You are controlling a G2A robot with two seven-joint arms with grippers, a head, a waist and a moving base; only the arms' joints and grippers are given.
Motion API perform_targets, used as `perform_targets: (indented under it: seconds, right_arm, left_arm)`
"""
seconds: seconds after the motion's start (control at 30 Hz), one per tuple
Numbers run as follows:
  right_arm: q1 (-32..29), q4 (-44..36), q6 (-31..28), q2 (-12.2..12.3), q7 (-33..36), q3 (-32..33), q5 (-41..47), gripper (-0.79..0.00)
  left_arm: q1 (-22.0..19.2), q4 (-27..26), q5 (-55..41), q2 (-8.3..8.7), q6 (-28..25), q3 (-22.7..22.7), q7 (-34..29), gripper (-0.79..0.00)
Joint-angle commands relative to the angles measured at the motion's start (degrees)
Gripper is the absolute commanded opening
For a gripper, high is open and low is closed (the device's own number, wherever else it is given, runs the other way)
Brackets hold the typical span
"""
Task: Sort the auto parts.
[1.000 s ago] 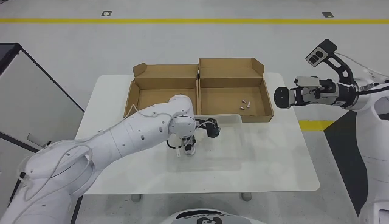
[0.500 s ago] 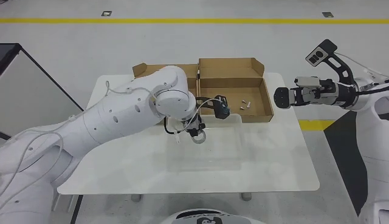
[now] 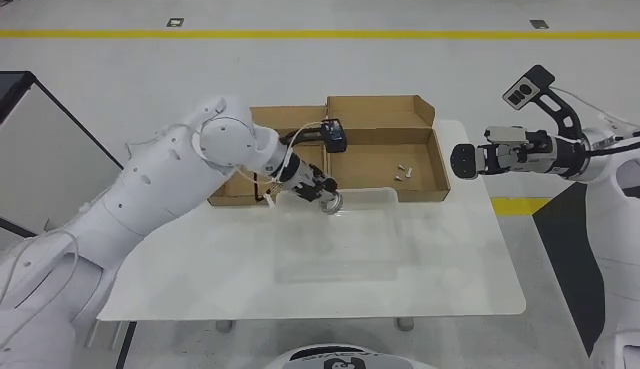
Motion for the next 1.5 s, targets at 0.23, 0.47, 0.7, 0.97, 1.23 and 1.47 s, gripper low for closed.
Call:
perform_targets:
  seconds: [0.23, 0.47, 0.7, 0.97, 1.23, 1.47]
  right_arm:
    - [0.00, 0.00, 0.00, 0.00, 0.00, 0.00, 0.00, 0.000]
    - [0.00, 0.00, 0.00, 0.00, 0.00, 0.00, 0.00, 0.000]
    - [0.00, 0.00, 0.00, 0.00, 0.00, 0.00, 0.00, 0.000]
    - [0.00, 0.00, 0.00, 0.00, 0.00, 0.00, 0.00, 0.000]
    - [0.00, 0.00, 0.00, 0.00, 0.00, 0.00, 0.00, 0.000]
    - [0.00, 0.00, 0.00, 0.00, 0.00, 0.00, 0.00, 0.000]
  left_arm:
    - [9.41, -2.86, -15.12, 5.02, -12.69, -10.58, 11.46, -0.785]
    - [10.01, -6.00, -21.19, 7.00, -22.20, -10.95, 20.97, -0.785]
    - [9.50, -6.13, -21.49, 7.40, -24.00, -10.46, 22.77, -0.785]
    - [10.22, -7.19, -19.25, 7.34, -22.80, -11.64, 24.94, -0.785]
    - [10.87, -9.80, -25.92, 5.54, -25.86, -14.28, 36.09, -0.785]
    - [10.70, -13.25, -31.94, 2.82, -25.86, -17.58, 39.28, -0.785]
